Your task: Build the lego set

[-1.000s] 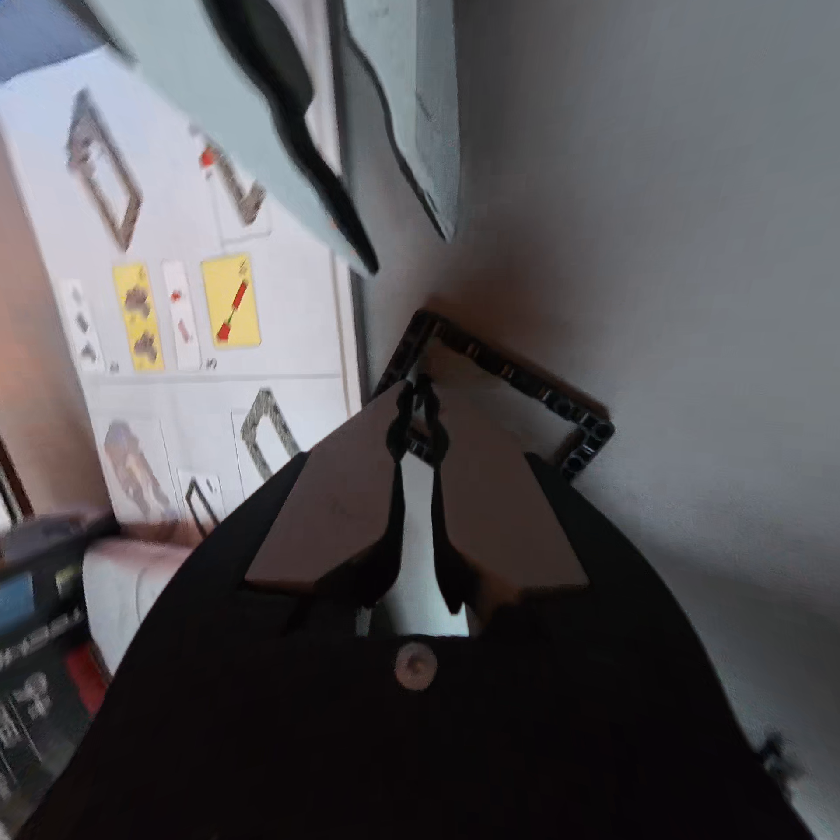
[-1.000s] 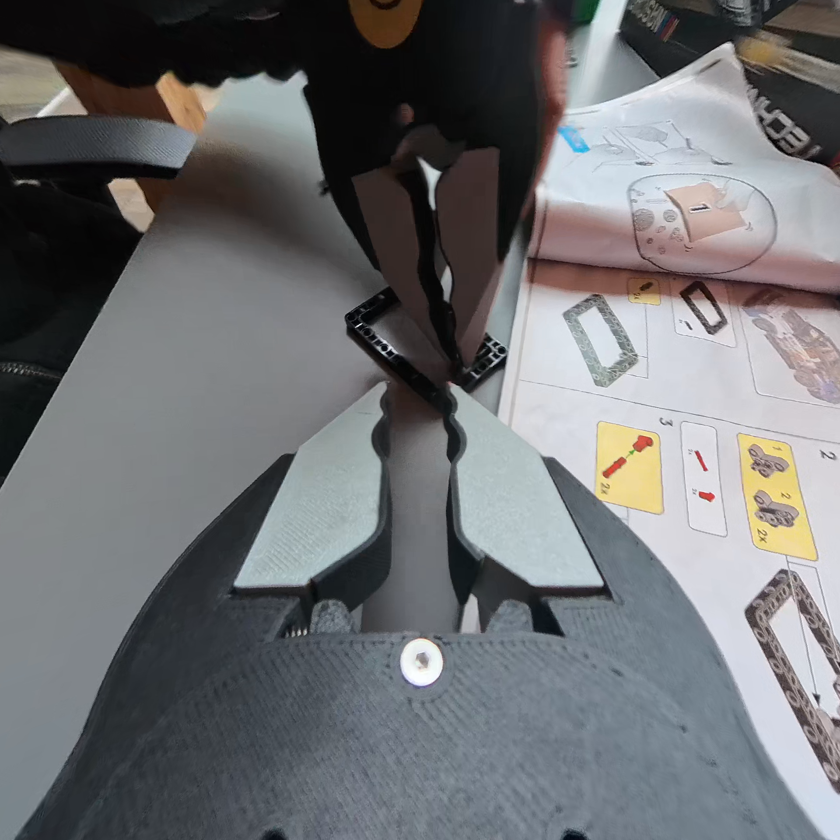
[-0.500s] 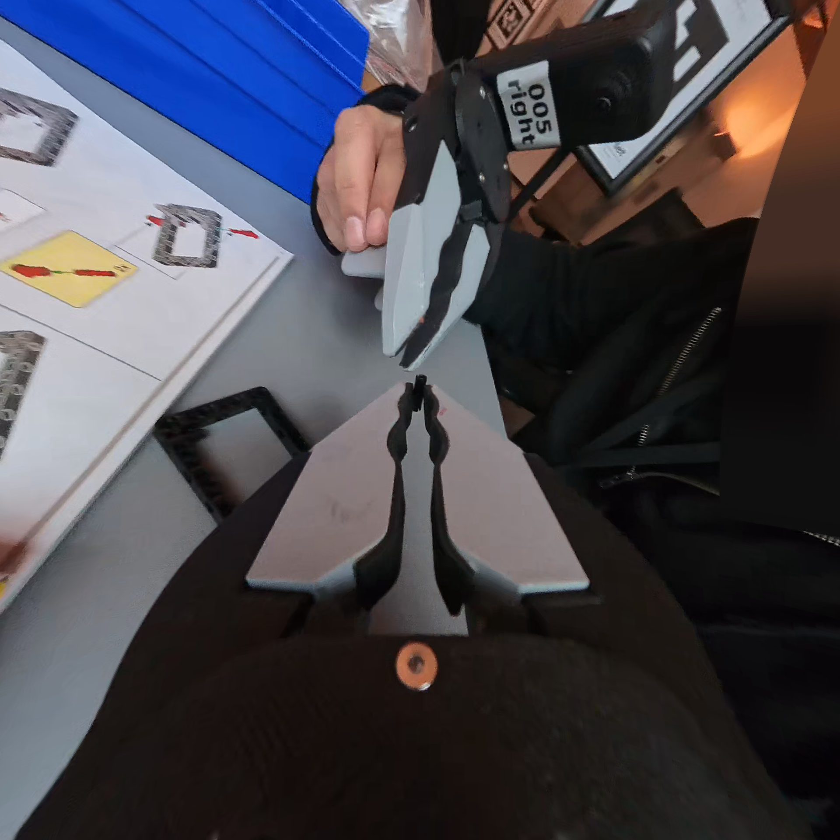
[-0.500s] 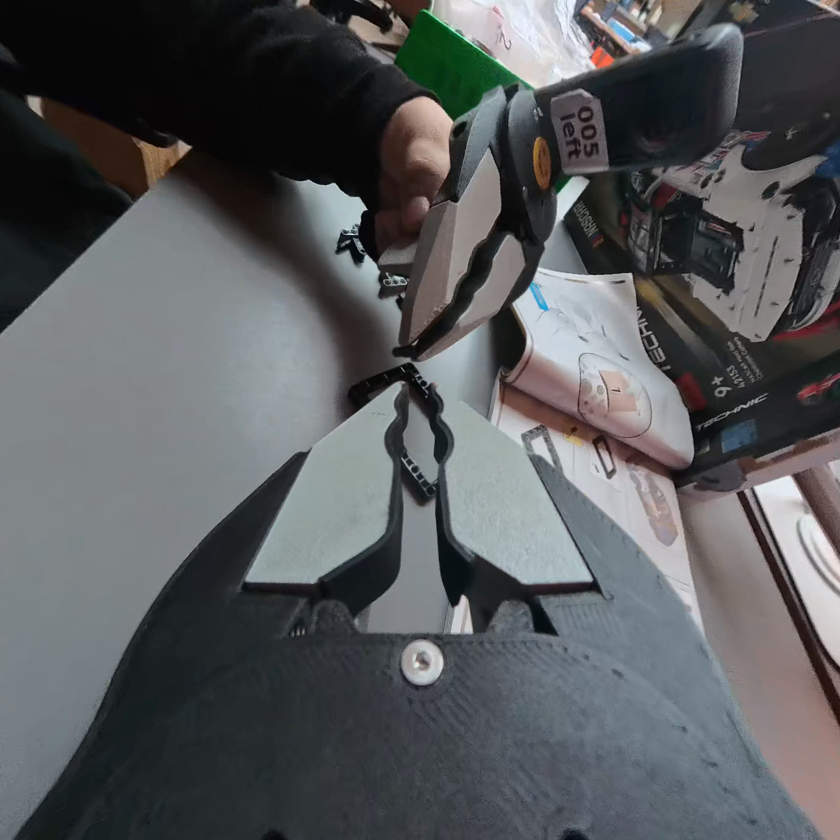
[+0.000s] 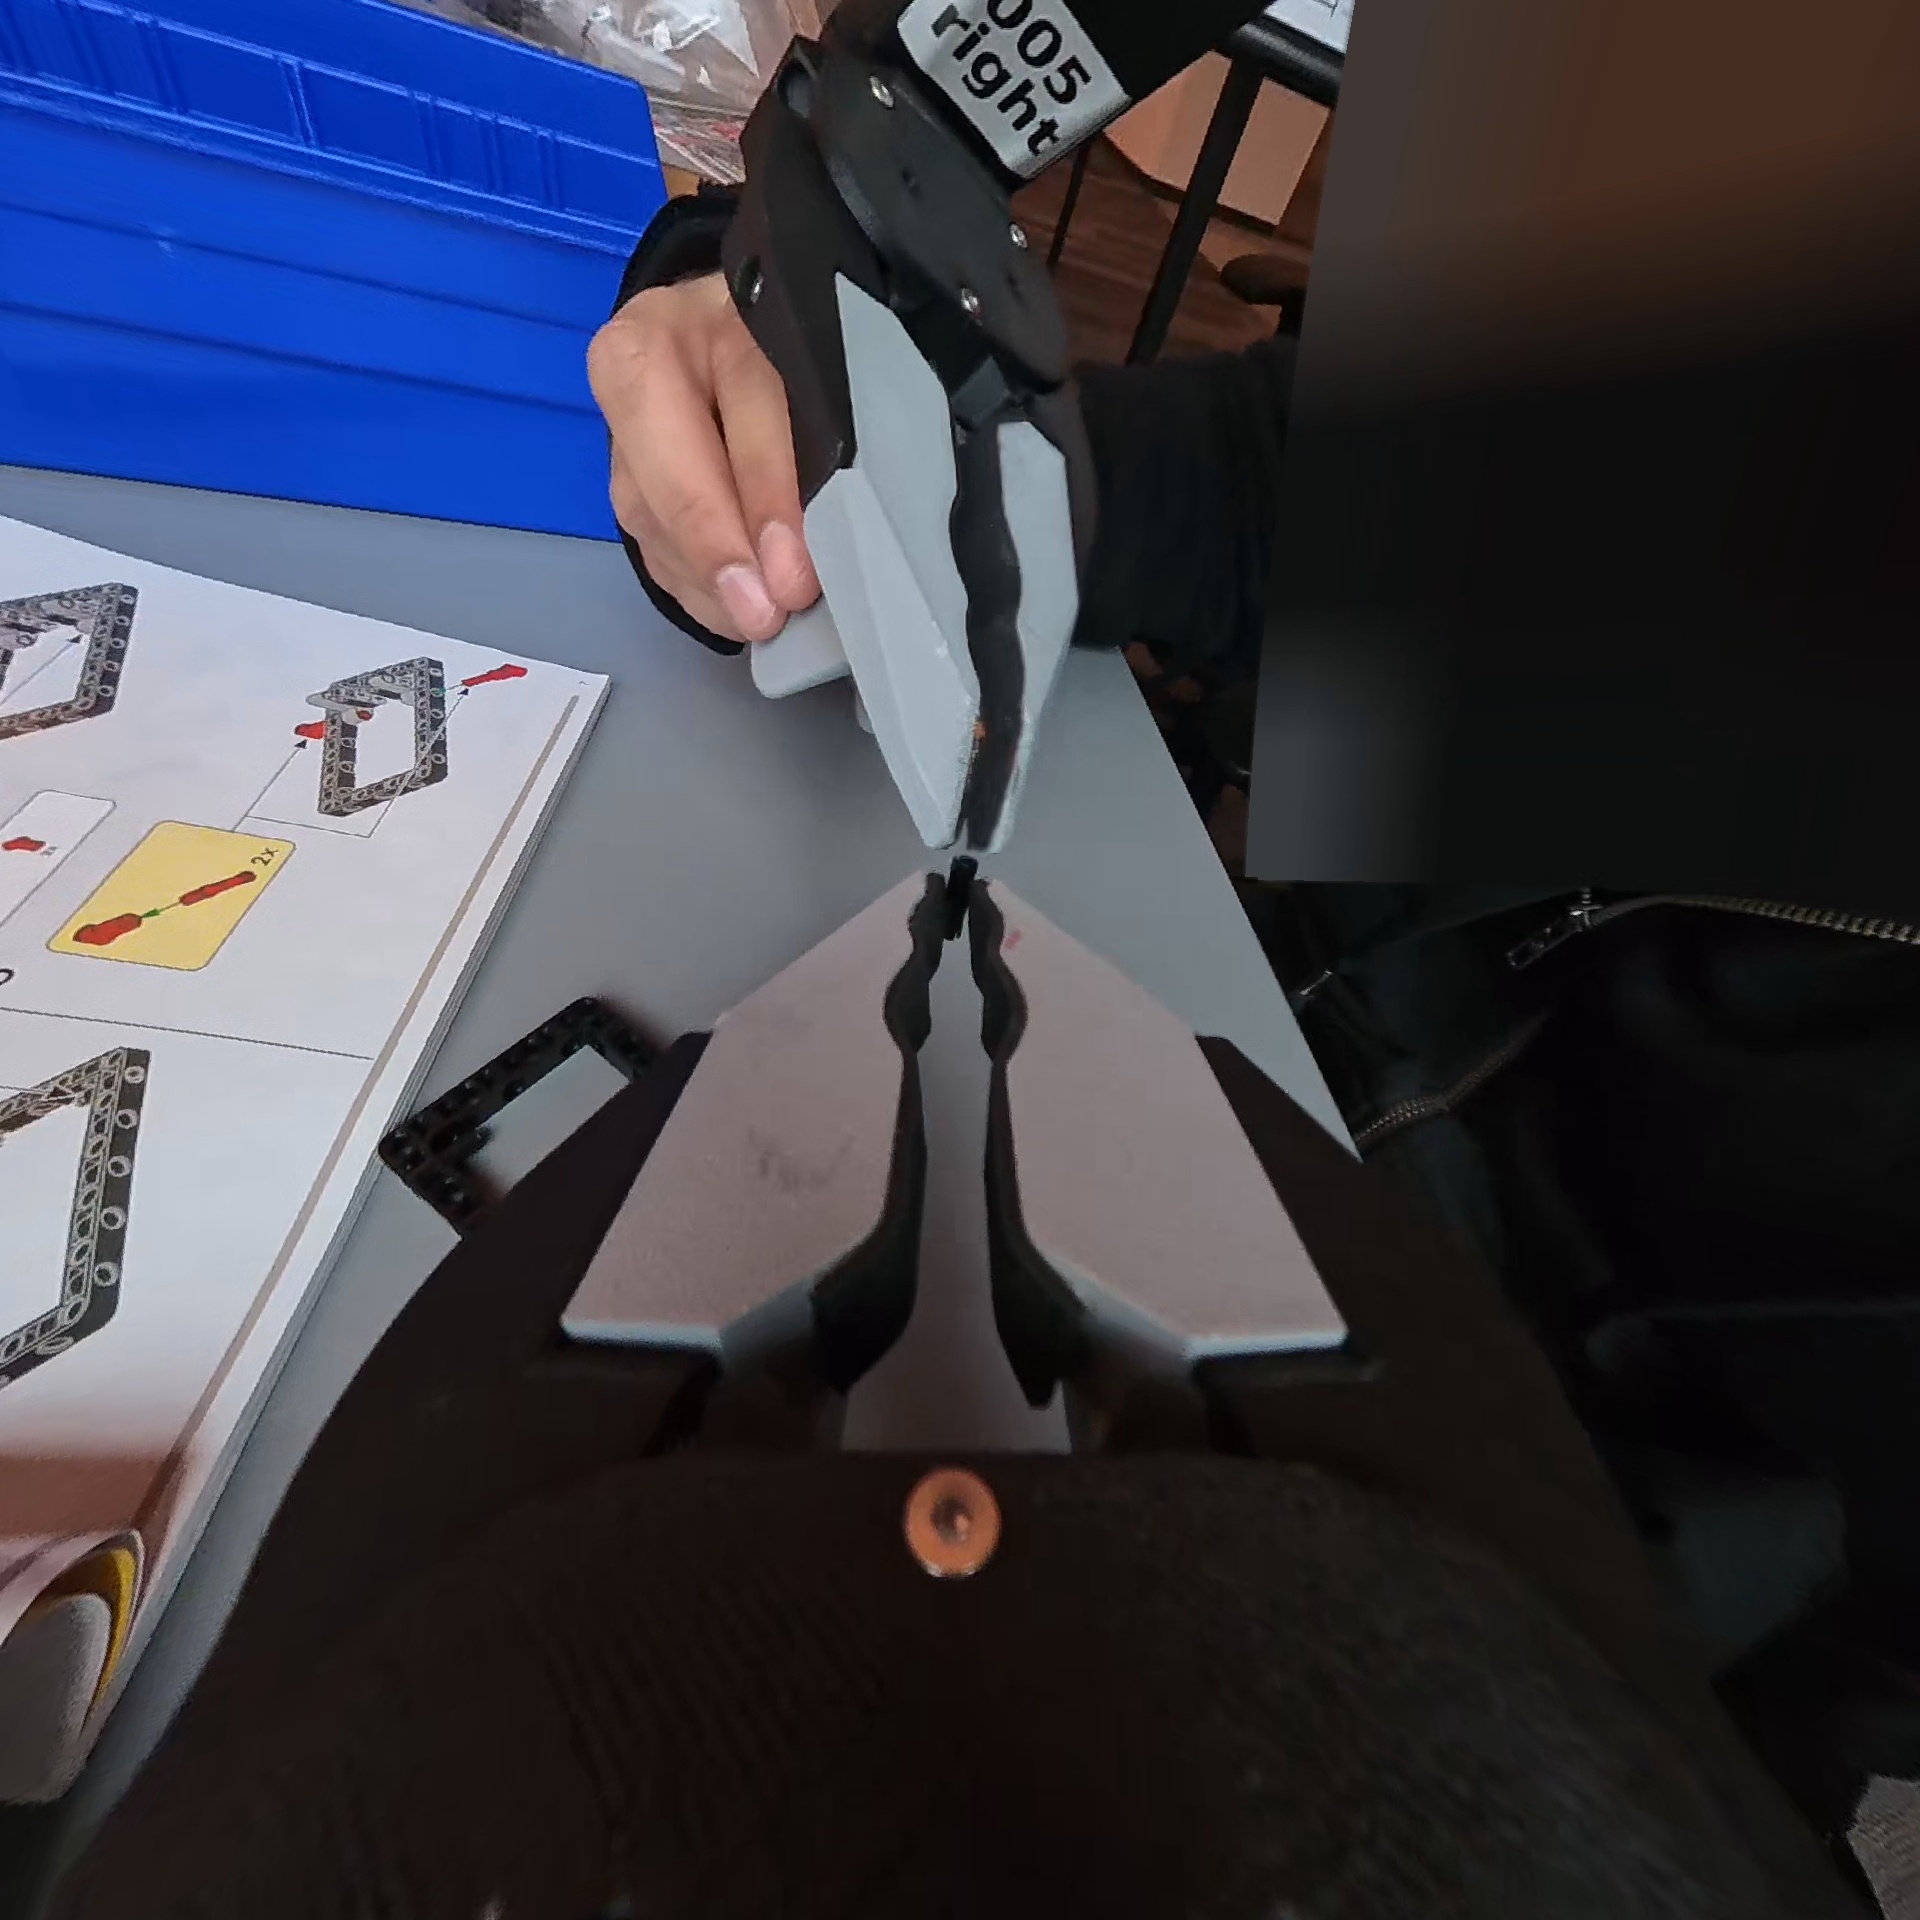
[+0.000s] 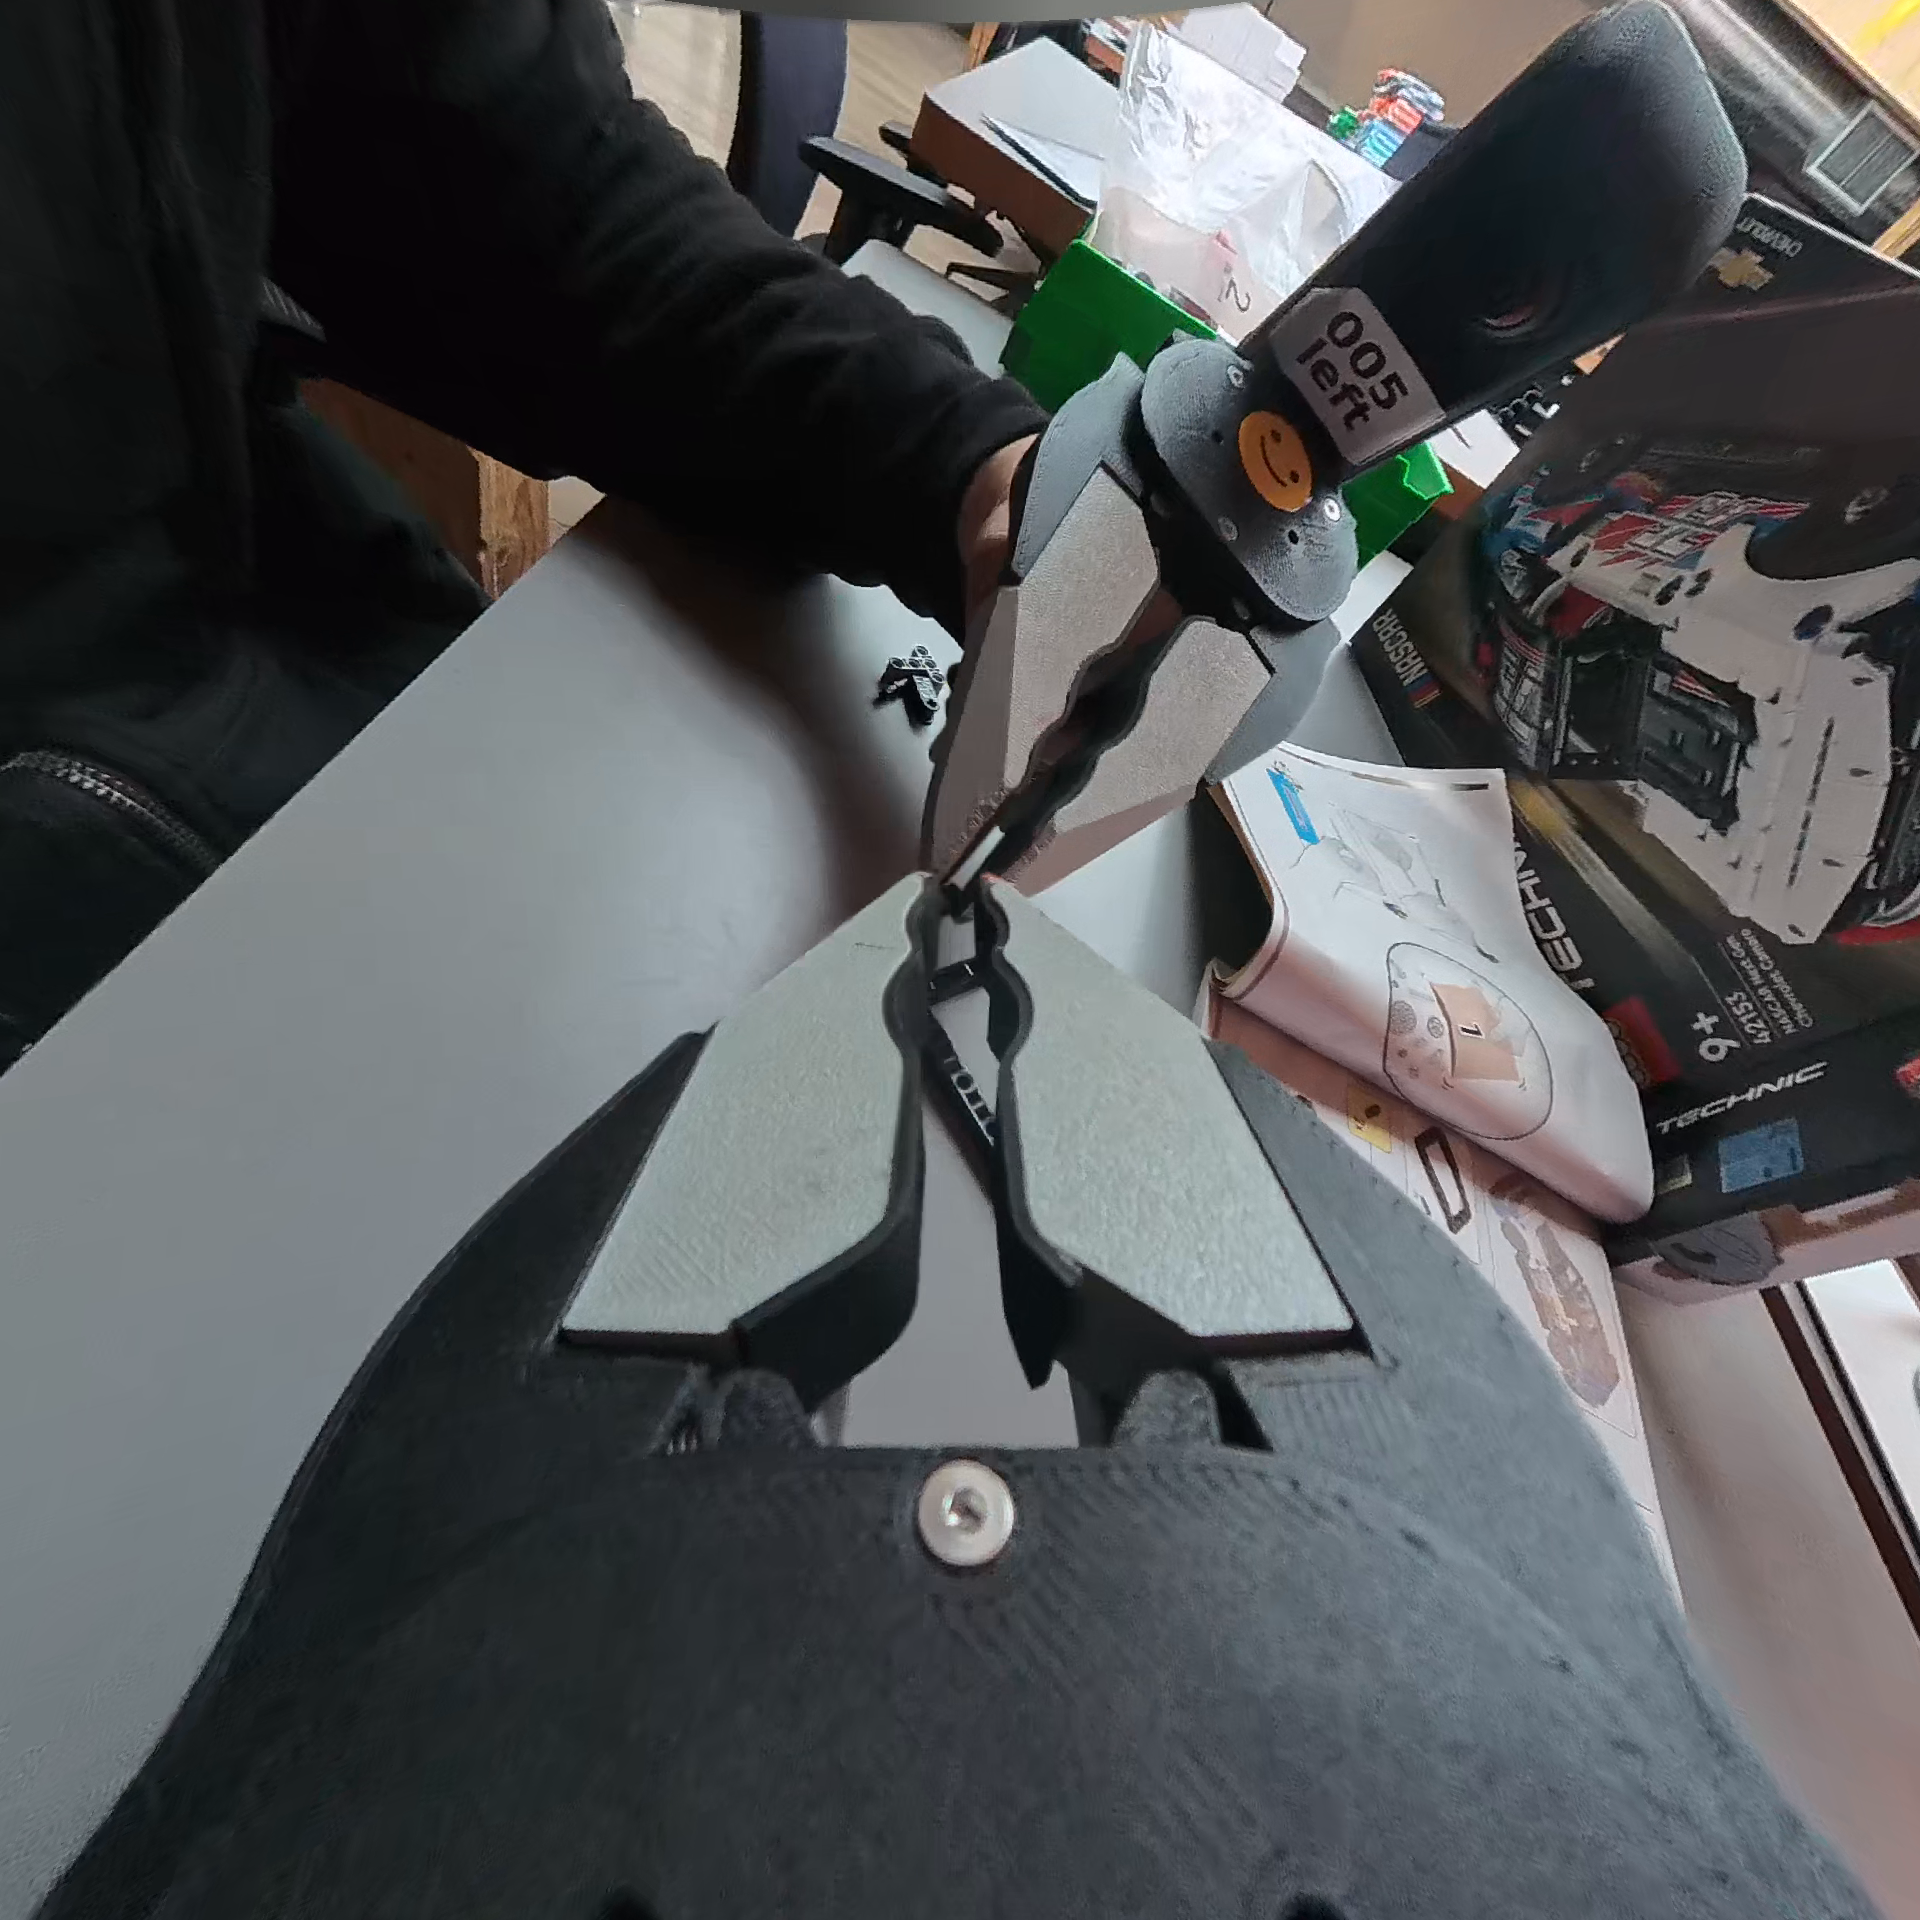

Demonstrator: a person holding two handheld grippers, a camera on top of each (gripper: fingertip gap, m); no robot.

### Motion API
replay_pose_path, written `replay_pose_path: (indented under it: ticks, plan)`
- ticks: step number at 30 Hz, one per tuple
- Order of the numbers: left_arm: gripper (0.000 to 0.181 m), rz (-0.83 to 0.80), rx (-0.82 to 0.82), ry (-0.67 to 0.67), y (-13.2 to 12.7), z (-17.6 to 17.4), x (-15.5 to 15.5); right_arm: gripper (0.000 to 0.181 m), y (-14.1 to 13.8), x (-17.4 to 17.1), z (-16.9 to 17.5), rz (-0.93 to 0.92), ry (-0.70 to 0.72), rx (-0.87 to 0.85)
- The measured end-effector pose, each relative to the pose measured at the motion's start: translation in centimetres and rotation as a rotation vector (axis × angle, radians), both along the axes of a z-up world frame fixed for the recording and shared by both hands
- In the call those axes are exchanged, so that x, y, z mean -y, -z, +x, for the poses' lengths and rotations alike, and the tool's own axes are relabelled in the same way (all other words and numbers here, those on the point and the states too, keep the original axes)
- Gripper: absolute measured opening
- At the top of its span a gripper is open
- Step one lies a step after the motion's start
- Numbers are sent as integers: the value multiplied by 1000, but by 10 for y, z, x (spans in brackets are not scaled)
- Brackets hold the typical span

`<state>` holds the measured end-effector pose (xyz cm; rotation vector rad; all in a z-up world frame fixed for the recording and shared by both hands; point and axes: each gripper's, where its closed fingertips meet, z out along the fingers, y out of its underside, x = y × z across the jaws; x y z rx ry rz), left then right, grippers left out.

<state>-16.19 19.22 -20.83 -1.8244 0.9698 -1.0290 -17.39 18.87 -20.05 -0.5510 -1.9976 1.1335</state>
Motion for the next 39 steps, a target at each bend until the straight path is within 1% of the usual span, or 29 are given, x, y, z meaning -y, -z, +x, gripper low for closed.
replay_pose_path:
  ticks: [8,12,15,19,27,30,36,39]
  plan:
    - [2,-2,-21,26,4,4,4,6,7,3,0,56,-2,13]
    - [2,-14,-7,32,3,5,4,3,6,8,2,84,-18,-13]
    - [2,-11,-41,31,8,4,4,3,11,8,1,117,-16,-7]
    - [2,-13,-44,39,9,5,6,3,12,9,2,130,-19,-12]
    - [2,-38,-147,56,26,6,10,0,29,12,3,180,-42,46]
    - [2,-120,-136,39,33,5,9,0,36,10,3,176,-43,68]
    - [2,-371,-183,-105,67,-6,-2,1,76,-4,-3,226,3,203]
    - [1,-486,-58,-141,64,-7,-7,2,82,-11,-7,209,29,221]
